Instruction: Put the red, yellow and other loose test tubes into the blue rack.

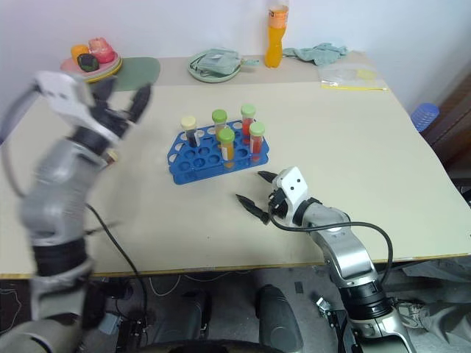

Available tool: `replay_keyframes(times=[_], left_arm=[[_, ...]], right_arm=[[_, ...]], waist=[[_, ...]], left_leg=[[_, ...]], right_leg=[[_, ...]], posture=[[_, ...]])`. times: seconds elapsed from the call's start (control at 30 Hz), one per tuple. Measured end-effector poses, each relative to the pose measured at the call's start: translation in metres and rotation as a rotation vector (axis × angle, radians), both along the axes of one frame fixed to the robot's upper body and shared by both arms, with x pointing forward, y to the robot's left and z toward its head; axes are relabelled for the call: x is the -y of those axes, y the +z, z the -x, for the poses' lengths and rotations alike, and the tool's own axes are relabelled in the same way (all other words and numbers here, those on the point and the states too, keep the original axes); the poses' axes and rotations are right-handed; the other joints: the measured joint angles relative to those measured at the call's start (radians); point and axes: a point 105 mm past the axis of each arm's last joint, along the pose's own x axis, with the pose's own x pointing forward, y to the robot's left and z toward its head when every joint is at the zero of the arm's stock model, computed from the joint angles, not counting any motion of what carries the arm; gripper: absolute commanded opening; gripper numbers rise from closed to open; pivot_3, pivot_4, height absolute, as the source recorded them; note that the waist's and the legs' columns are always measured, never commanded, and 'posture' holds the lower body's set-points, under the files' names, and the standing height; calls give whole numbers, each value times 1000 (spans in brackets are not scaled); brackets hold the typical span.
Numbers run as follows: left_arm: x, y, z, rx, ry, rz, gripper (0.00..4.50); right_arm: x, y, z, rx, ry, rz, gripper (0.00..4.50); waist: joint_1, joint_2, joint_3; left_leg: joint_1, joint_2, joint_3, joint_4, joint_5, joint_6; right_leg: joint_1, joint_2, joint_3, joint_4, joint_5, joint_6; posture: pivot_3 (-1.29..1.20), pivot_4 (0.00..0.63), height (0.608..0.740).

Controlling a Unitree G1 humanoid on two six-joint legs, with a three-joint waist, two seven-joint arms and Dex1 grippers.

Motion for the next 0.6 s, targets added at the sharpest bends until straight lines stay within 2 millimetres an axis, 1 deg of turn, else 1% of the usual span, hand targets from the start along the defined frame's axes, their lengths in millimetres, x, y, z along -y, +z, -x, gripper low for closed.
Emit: replay_keyframes(times=[0.07, 0.13, 0.17, 0.2, 0.23, 0.3, 0.43, 0.5, 0.6], left_arm=[[-27, -17, -1, -189, 41, -131, 4331], [-53, -37, -7, -396, 79, -152, 4331], [-67, -47, -10, -495, 103, -157, 4331], [-80, -53, -12, -573, 124, -172, 4331], [-87, -58, -13, -633, 126, -196, 4331], [-98, -66, -18, -747, 106, -235, 4331], [-109, -81, -27, -881, 58, -321, 4331], [-112, -93, -29, -943, 31, -389, 4331], [-114, -113, -29, -1024, 1, -460, 4331]], right_arm=[[-2, 0, 2, -2, 20, 4, 4500], [-8, 3, 4, 0, 59, 10, 4500], [-14, 5, 6, 4, 101, 20, 4500], [-19, 9, 10, 9, 143, 33, 4500], [-22, 12, 14, 12, 180, 46, 4500], [-28, 19, 23, 23, 262, 72, 4500], [-39, 39, 35, 69, 353, 56, 4500], [-40, 43, 35, 79, 357, 50, 4500], [-39, 43, 36, 77, 351, 48, 4500]], waist=[[-1, 0, 0], [3, 0, 1], [3, 0, 1], [2, -1, 1], [4, -1, 1], [8, -1, 1], [4, -1, 1], [4, -1, 1], [2, -2, 2]], left_leg=[[0, 0, 0, 0, 0, 0], [0, 0, -1, 0, 0, 0], [0, 0, -1, 0, 0, 0], [0, 0, -1, 0, 0, 0], [0, 0, -1, 0, 0, 0], [-1, 0, -1, 0, 0, 0], [-2, 0, 0, -1, 0, 0], [-2, 0, 0, -1, 0, 0], [-3, 0, 0, -1, 0, 0]], right_leg=[[0, 0, 0, 0, 0, 0], [0, 0, -1, 1, 0, 0], [0, 1, -1, 0, 0, 0], [0, 1, -1, 0, 0, 0], [0, 1, -1, 0, 0, 0], [0, 1, -2, -1, -1, 0], [-1, 0, -2, -1, -1, 0], [-1, 0, -2, -1, -1, 0], [-3, 0, -1, 0, -1, 0]], posture=[[0, 150, 740], [0, 150, 740], [0, 150, 740], [0, 150, 740], [0, 150, 740], [0, 150, 740], [0, 150, 740], [0, 150, 740], [0, 150, 740]])
